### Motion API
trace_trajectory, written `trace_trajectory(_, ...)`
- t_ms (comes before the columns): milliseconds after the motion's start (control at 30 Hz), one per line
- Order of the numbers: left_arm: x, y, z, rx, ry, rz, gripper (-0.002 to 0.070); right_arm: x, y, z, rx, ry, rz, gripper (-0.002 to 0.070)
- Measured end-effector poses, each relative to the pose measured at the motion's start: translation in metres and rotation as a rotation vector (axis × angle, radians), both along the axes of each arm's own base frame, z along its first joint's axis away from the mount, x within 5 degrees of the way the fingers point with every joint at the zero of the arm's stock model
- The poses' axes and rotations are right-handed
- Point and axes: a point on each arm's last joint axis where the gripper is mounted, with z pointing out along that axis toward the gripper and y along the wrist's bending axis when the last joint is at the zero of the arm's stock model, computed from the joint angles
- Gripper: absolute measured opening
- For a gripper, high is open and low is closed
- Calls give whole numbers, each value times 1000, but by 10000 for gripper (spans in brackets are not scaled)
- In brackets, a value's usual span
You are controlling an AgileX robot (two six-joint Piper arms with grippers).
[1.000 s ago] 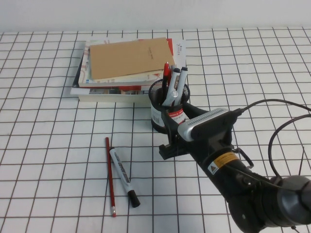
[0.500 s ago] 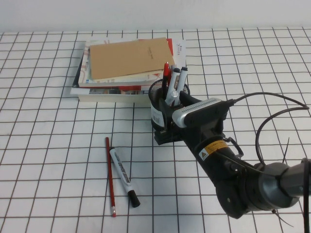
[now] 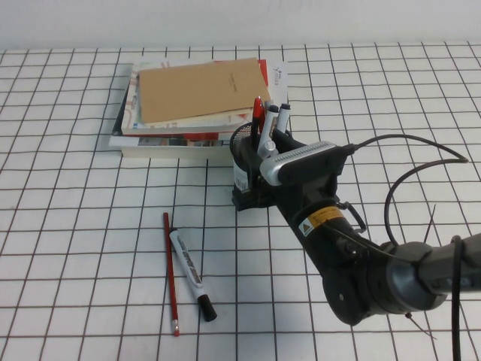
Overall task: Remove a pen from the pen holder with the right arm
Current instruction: 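Take a marker out of the pen holder and lay it on the table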
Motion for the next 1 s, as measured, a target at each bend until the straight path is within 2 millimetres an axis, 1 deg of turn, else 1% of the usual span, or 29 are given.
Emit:
trace_trajectory(167, 0, 0, 0, 0, 0, 0, -5, 0, 0, -5, -8, 8, 0, 368)
trace_trajectory(267, 0, 0, 0, 0, 0, 0, -5, 0, 0, -5, -8, 8, 0, 340)
trace_trajectory(467, 0, 0, 0, 0, 0, 0, -5, 0, 0, -5, -8, 8, 0, 244)
trace_trajectory(700, 0, 0, 0, 0, 0, 0, -5, 0, 0, -5, -8, 9, -2, 111)
trace_trajectory(867, 0, 0, 0, 0, 0, 0, -5, 0, 0, -3, -10, 17, 1, 111)
trace_trajectory(1000, 0, 0, 0, 0, 0, 0, -5, -1, 0, 11, 0, 21, 8, 111)
